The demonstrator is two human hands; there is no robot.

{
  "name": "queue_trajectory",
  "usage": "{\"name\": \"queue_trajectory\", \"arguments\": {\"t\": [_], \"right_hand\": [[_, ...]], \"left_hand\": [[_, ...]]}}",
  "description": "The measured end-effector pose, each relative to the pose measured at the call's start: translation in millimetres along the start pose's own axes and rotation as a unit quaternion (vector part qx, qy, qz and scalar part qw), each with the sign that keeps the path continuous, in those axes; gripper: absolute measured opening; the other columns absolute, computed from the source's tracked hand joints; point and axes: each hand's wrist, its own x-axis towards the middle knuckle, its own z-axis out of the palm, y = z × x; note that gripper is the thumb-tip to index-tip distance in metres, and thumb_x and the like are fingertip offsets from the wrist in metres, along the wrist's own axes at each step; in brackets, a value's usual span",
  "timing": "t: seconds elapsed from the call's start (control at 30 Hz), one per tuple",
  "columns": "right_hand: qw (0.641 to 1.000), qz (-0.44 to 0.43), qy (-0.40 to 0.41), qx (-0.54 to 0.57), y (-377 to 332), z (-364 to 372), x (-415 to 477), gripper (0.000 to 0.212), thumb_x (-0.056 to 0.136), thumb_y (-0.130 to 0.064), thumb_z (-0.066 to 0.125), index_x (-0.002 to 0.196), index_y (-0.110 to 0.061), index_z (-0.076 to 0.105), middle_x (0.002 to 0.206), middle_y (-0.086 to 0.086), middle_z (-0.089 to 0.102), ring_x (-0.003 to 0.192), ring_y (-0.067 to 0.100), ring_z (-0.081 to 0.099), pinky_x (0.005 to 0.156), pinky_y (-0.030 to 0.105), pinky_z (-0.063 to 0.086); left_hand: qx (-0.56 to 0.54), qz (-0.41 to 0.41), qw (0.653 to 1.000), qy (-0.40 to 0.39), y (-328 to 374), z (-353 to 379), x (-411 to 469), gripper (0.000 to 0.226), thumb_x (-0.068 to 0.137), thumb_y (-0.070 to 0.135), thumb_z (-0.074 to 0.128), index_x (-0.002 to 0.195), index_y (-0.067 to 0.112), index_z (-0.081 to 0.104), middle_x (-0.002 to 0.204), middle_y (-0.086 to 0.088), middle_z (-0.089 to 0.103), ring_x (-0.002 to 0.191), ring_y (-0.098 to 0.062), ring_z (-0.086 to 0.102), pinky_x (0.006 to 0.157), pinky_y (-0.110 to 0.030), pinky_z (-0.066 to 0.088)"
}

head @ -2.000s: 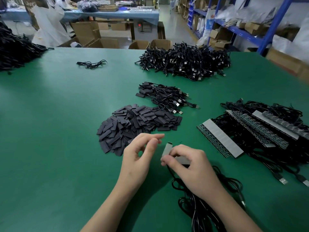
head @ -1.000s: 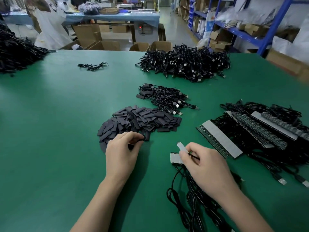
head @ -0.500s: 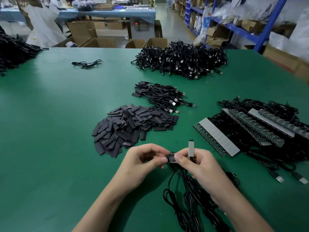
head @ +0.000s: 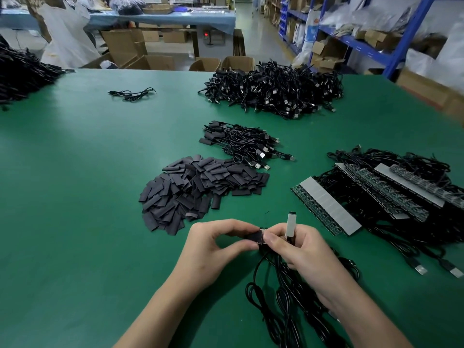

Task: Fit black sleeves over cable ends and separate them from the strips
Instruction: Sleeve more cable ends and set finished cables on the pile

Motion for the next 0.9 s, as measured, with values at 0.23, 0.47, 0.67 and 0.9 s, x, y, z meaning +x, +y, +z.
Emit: {"name": "queue_trajectory", "arguments": {"t": [0.23,0.47,0.67,0.9], "right_hand": [[1.0,0.004,-0.015,0.013,-1.7,-0.6,0.1,0.014,0.097,-0.016,0.068,0.087,-0.009,0.075,0.052,-0.019,0.058,0.048,-0.008,0.055,0.05,0.004,0.041],[0.999,0.009,-0.035,0.027,-4.9,-2.8,-0.5,0.01,0.097,-0.01,0.066,0.092,-0.004,0.073,0.051,-0.018,0.056,0.046,-0.007,0.054,0.05,0.005,0.042],[0.998,0.011,-0.04,0.054,-4.7,-2.8,0.6,0.013,0.09,-0.015,0.071,0.093,-0.003,0.073,0.053,-0.017,0.055,0.047,-0.007,0.054,0.049,0.004,0.042],[0.997,0.014,-0.038,0.064,-6.0,-1.8,0.4,0.025,0.079,-0.024,0.073,0.092,-0.004,0.073,0.053,-0.016,0.048,0.045,-0.005,0.048,0.048,0.006,0.041]], "left_hand": [[-0.018,0.005,1.0,-0.001,0.5,0.9,0.8,0.02,0.083,0.022,0.085,0.101,0.03,0.081,0.098,0.02,0.078,0.094,-0.002,0.074,0.087,-0.013,0.052],[-0.042,-0.014,0.999,-0.012,-1.4,2.7,0.2,0.019,0.083,0.02,0.084,0.101,0.027,0.081,0.1,0.018,0.079,0.096,-0.004,0.075,0.088,-0.014,0.052],[-0.071,-0.027,0.997,-0.022,-2.5,4.4,0.5,0.019,0.084,0.015,0.083,0.101,0.024,0.081,0.101,0.014,0.079,0.099,-0.006,0.075,0.09,-0.016,0.052],[-0.103,-0.047,0.993,-0.031,-4.8,5.3,0.0,0.018,0.085,0.016,0.082,0.102,0.02,0.082,0.105,0.009,0.079,0.102,-0.011,0.075,0.093,-0.021,0.054]]}}
